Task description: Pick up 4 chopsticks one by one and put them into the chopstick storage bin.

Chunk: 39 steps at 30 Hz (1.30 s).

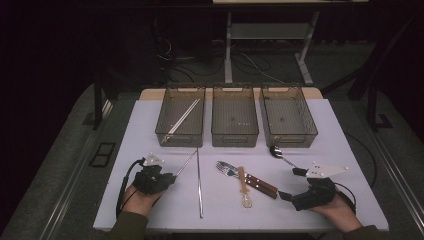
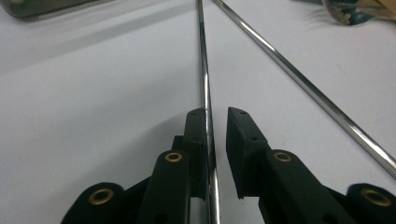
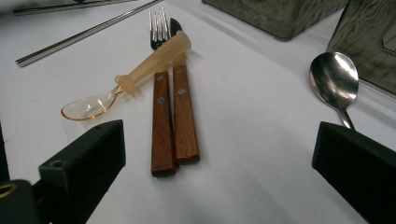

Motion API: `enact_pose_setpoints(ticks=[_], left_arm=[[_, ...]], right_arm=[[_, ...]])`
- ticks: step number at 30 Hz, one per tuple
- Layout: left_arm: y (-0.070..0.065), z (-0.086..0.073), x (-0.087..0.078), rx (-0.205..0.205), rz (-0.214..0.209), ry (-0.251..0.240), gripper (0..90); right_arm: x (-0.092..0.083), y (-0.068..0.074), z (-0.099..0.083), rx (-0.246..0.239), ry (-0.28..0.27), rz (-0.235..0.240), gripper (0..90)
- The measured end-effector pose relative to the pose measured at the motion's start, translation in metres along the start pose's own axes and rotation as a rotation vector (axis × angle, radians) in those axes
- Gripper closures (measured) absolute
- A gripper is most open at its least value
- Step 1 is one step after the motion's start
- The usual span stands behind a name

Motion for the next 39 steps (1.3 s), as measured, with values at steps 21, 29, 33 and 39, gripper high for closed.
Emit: enact_pose_setpoints(ticks=[21, 29, 33, 39], left_arm=[[-0.0022, -0.0039, 0.0044, 0.026, 0.042, 0.013, 84.4], [-0.0020, -0.0023, 0.0038, 0.029, 0.044, 0.018, 84.9], [-0.0002, -0.0009, 0.0026, 0.032, 0.024, 0.015, 85.0], [-0.0010, 0.0010, -0.0022, 0.035, 0.018, 0.002, 85.1]], right_arm=[[0.0011, 0.0006, -0.0001, -0.002, 0.005, 0.002, 2.5], [0.0005, 0.0007, 0.0003, -0.004, 0.001, 0.003, 2.5], [0.0007, 0.0003, 0.0003, -0.002, 0.001, 0.003, 2.5], [0.0006, 0.0005, 0.0004, -0.003, 0.001, 0.002, 2.5]])
Point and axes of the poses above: each handheld gripper's, and its own axes: x roughly forward along the jaws, z roughly out of its top, y roughly to its left, the point moved 1 cm from there along x, roughly forward along the jaws, and after that the axes turned 15 degrees about -x, right-handed, at the moved point
